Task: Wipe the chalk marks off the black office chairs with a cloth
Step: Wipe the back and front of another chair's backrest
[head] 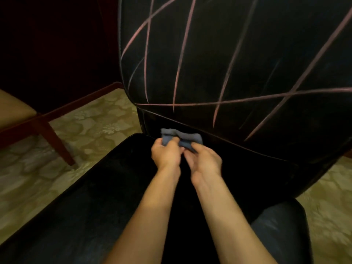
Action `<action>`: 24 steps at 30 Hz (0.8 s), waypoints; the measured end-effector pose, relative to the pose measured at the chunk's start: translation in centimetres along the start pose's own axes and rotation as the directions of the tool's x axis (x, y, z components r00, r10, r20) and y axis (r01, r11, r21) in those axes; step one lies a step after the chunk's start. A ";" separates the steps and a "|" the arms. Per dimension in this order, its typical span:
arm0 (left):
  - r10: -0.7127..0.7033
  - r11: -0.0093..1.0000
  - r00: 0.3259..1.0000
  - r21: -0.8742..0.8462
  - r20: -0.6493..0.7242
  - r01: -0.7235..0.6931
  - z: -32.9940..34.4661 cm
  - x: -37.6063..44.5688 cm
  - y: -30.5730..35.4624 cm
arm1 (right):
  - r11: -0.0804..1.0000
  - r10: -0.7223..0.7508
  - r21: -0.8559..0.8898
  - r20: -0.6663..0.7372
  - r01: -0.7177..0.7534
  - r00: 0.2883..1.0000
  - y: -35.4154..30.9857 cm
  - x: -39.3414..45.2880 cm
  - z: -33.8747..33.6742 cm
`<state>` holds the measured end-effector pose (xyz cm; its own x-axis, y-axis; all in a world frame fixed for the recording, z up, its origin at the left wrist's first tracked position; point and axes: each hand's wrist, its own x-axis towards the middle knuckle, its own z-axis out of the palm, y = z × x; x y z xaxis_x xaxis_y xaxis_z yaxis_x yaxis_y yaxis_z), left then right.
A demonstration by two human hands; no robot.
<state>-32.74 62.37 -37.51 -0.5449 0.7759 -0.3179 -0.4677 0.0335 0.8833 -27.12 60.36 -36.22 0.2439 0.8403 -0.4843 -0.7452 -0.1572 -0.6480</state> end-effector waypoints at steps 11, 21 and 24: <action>-0.091 0.979 0.941 0.203 0.327 0.024 3.6 -5.9 -4.5 | 0.982 -0.158 0.074 -0.184 0.174 0.970 -5.6 -2.0 -7.5; -0.201 0.932 0.814 0.361 0.545 -0.011 8.0 -17.7 -11.3 | 0.702 -0.709 -0.413 -0.334 0.580 0.621 -12.7 -3.2 -19.7; -0.237 0.937 0.840 0.342 0.487 0.066 8.9 -19.2 -12.1 | 0.673 -0.727 -0.455 -0.260 0.583 0.636 -14.1 -2.6 -20.6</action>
<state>-10.42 52.66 -39.03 -0.0078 0.9511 -0.3089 -0.2366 0.2984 0.9247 -4.46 49.75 -37.94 0.8579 0.5136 0.0102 -0.0770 0.1480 -0.9860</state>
